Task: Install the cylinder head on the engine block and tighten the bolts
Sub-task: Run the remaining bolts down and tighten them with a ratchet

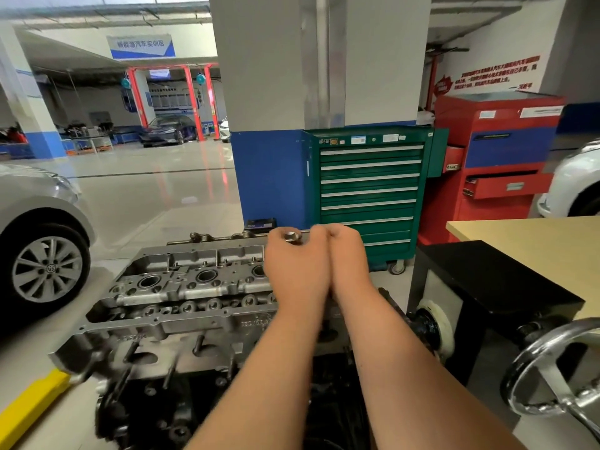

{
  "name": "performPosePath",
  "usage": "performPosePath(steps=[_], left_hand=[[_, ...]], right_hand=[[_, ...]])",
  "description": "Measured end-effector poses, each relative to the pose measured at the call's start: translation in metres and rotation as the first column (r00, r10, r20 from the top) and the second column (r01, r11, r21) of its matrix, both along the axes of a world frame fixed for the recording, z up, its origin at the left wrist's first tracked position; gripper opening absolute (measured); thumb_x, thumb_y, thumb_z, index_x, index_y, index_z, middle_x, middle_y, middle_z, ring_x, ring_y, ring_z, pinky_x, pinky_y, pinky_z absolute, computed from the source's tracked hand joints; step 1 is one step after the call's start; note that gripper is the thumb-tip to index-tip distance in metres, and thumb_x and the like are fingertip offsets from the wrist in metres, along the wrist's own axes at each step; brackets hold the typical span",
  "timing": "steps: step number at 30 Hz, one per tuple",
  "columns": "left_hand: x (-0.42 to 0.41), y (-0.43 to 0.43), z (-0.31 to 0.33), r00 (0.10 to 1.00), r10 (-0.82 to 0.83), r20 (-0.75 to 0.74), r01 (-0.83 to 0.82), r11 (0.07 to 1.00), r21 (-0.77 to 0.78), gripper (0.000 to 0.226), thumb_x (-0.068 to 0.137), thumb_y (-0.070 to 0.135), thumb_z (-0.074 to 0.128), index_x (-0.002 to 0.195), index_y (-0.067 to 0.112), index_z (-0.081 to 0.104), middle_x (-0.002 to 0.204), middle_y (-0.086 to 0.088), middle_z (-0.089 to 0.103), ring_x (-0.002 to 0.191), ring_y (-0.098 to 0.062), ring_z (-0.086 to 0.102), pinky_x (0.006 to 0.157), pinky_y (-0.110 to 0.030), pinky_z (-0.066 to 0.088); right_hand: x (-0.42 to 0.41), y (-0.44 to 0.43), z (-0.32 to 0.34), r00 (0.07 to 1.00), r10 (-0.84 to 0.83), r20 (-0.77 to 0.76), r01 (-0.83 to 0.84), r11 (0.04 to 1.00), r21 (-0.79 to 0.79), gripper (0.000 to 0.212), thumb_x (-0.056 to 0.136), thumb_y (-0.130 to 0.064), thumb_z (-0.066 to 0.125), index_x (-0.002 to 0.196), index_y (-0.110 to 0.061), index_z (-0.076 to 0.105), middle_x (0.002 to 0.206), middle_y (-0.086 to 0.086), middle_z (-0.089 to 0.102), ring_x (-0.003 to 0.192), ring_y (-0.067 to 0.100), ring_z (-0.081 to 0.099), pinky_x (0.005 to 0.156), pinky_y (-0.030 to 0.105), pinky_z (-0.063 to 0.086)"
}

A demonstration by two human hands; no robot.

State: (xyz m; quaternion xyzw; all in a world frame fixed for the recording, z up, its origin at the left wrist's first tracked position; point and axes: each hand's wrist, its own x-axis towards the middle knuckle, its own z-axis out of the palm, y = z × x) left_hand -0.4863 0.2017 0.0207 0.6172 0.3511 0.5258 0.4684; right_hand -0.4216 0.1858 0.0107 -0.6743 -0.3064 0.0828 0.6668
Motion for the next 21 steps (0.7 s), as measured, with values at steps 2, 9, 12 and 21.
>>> performPosePath(steps=[2,9,12,21], left_hand=[[-0.006,0.022,0.012,0.958,-0.236,-0.163,0.228,0.971,-0.067,0.035,0.079,0.018,0.054,0.048,0.019,0.040,0.046,0.002,0.039,0.047,-0.019,0.031,0.050,-0.030,0.027],[-0.012,0.028,0.008,0.899,-0.411,-0.150,0.389,0.908,-0.155,0.028,0.087,0.023,0.052,0.059,0.019,0.050,0.054,0.004,0.045,0.052,-0.018,0.038,0.055,-0.030,0.037],[0.002,-0.005,-0.007,0.999,0.008,0.045,-0.009,1.000,0.010,0.019,0.078,0.034,0.065,0.081,0.020,0.052,0.072,0.008,0.057,0.064,-0.011,0.052,0.059,-0.027,0.041],[-0.019,0.049,0.020,0.662,-0.748,-0.053,0.700,0.641,-0.316,0.046,0.088,0.015,0.038,0.043,0.023,0.035,0.042,0.003,0.023,0.045,-0.016,0.011,0.045,-0.024,0.018]], right_hand=[[0.000,0.001,-0.002,0.995,-0.067,0.077,0.069,0.997,-0.020,0.035,0.087,-0.015,0.049,0.053,-0.016,0.042,0.051,-0.002,0.041,0.053,0.016,0.033,0.051,0.030,0.030],[0.001,0.003,-0.001,0.995,-0.084,0.055,0.085,0.996,-0.013,0.029,0.084,-0.013,0.048,0.055,-0.012,0.041,0.054,0.005,0.039,0.055,0.017,0.033,0.052,0.031,0.029],[0.000,0.001,0.001,0.992,0.041,-0.123,-0.033,0.997,0.064,0.030,0.082,-0.008,0.049,0.059,-0.018,0.032,0.057,0.002,0.034,0.060,0.020,0.029,0.056,0.037,0.027],[0.000,0.001,-0.002,0.991,-0.096,0.090,0.097,0.995,-0.013,0.033,0.086,-0.017,0.049,0.054,-0.015,0.041,0.048,-0.008,0.038,0.051,0.014,0.032,0.051,0.031,0.031]])
